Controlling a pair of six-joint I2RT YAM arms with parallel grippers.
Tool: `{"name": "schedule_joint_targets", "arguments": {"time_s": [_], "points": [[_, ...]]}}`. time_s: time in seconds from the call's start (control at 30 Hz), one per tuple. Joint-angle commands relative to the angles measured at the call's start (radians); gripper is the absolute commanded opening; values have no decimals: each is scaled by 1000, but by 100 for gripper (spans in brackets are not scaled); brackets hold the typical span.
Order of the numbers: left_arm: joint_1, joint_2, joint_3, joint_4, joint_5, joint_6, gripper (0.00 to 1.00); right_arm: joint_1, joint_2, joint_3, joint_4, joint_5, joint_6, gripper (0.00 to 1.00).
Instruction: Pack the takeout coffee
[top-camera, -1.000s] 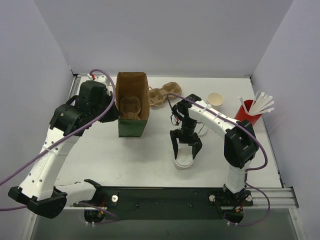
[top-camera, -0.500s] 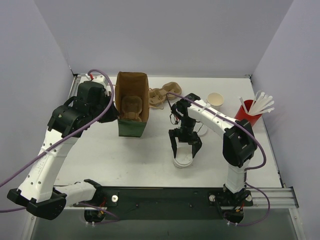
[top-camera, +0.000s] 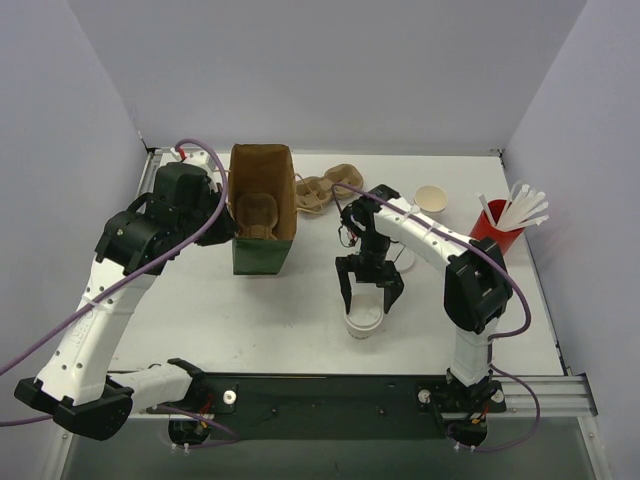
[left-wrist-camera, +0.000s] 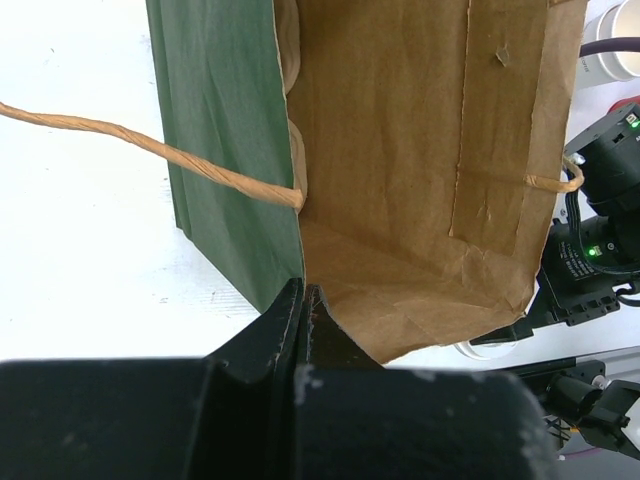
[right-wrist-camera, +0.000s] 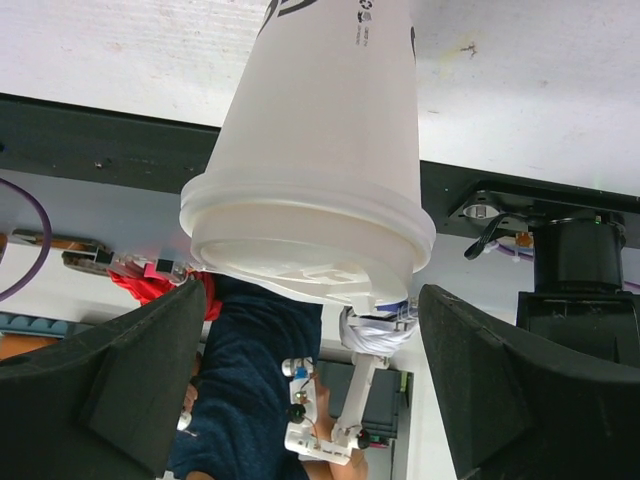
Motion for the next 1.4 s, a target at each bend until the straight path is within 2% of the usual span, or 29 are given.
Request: {"name": "schedule_joint_targets", "arguments": {"time_s": [0.0,0.23,0.37,0.6,0.73,0.87,1.03,1.37], "points": [[11,-28,5,61,10,12,0,-5,-9,43,-73,33,23,82],[18,-30,10,57,19,15,0,4,-121,60,-22,105,98,82],[20,-30,2,58,30,3,0,36,-222,26,48,215,147,82],[25,-22,8,55,92,-83,0,243,-367,-73,140,482,195,82],[25,-40,-50,67,112,-114,0,306,-434,-153,231,559,200,82],[25,-63,-117,74,101,-126,0,317,-486,-216,298,617,155,84],[25,-80,-154,78,96,-141,0,319,-523,-287,395,598,132,86],[25,-76,-136,69,92,-140,0,331,-485,-302,421,562,108,87]]}}
